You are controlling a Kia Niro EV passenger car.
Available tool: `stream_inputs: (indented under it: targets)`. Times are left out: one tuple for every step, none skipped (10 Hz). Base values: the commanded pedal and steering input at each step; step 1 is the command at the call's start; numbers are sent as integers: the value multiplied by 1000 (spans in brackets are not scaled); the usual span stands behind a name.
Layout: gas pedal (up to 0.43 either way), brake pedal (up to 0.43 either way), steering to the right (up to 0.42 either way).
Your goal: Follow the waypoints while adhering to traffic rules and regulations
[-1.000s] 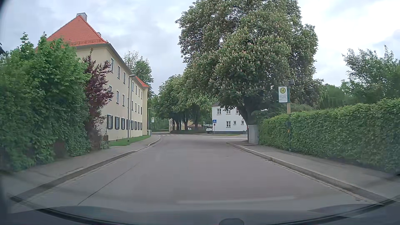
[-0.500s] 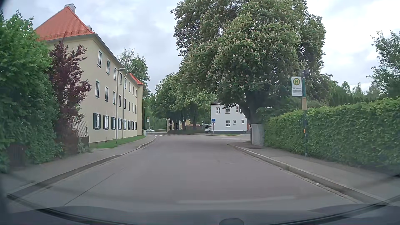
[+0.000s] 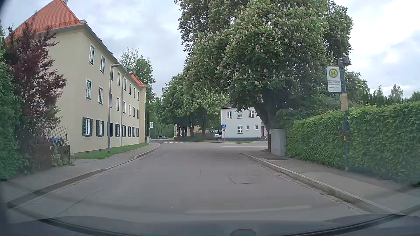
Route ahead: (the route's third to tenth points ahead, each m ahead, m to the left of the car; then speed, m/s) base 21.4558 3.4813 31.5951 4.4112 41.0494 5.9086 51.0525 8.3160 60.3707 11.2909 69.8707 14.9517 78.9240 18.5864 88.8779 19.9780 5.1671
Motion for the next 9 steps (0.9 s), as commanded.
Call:
stream_inputs:
  targets:
    - [87, 0, -15]
    - [87, 0, -18]
    - [87, 0, -21]
    - [87, 0, -24]
    - [87, 0, -27]
    - [87, 0, -31]
    - [87, 0, -34]
    - [79, 0, -35]
    - [79, 0, -37]
